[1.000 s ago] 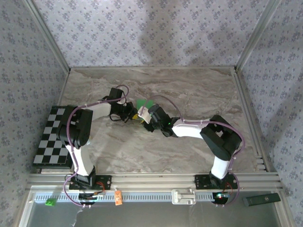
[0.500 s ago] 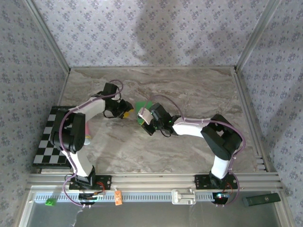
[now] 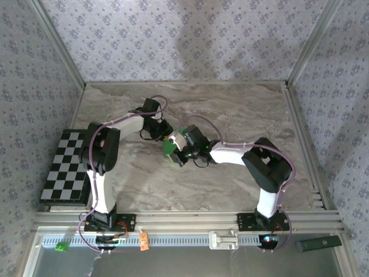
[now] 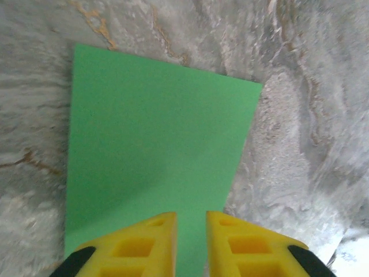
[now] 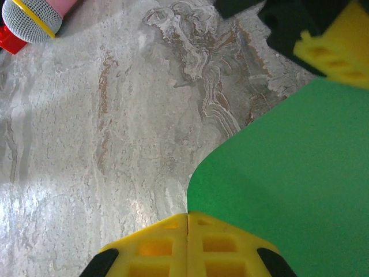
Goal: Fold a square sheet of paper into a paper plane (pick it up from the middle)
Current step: Third fold the triangle at the center of the table.
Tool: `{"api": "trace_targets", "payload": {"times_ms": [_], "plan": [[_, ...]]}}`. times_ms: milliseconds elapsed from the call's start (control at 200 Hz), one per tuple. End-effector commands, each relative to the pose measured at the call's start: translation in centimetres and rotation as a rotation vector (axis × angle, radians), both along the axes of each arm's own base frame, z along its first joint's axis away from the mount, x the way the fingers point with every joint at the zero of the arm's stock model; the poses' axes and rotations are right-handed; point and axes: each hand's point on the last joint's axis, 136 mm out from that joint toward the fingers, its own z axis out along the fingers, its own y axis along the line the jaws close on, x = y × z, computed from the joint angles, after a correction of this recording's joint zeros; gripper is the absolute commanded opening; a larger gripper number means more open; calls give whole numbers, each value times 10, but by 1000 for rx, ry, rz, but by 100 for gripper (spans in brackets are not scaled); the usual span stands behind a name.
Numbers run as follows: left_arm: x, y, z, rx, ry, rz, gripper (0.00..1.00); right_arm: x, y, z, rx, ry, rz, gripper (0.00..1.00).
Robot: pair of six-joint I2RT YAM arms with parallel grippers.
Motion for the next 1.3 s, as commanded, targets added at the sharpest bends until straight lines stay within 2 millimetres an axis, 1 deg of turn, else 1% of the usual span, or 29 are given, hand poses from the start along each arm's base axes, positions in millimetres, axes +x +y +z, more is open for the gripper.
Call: {"api": "trace_targets", "payload": {"times_ms": [0,230,310,490,795,994,1179,1294], "plan": [[-3,-2,-9,19,35,-32,16,2,2,-2,31,54,-18,1],[-9,4,-30,71,83,-35,8,13,-4,-6,28,80,-74,0],[-12,5,-35,83,94,-41,5,17,-7,-9,18,88,-104,0],[-16,8,-43,100,114,-50,2,31,-18,-14,-5,95,-183,0],[-17,7,-44,98,117,-66,0,52,-32,-22,-62,89,-287,0],[-18,6,-44,95,118,-77,0,63,-42,-28,-133,69,-346,0],[-19,5,-44,92,117,-85,0,70,-48,-31,-173,52,-382,0],[-20,4,-45,91,120,-87,0,70,-48,-32,-181,57,-382,0]]}}
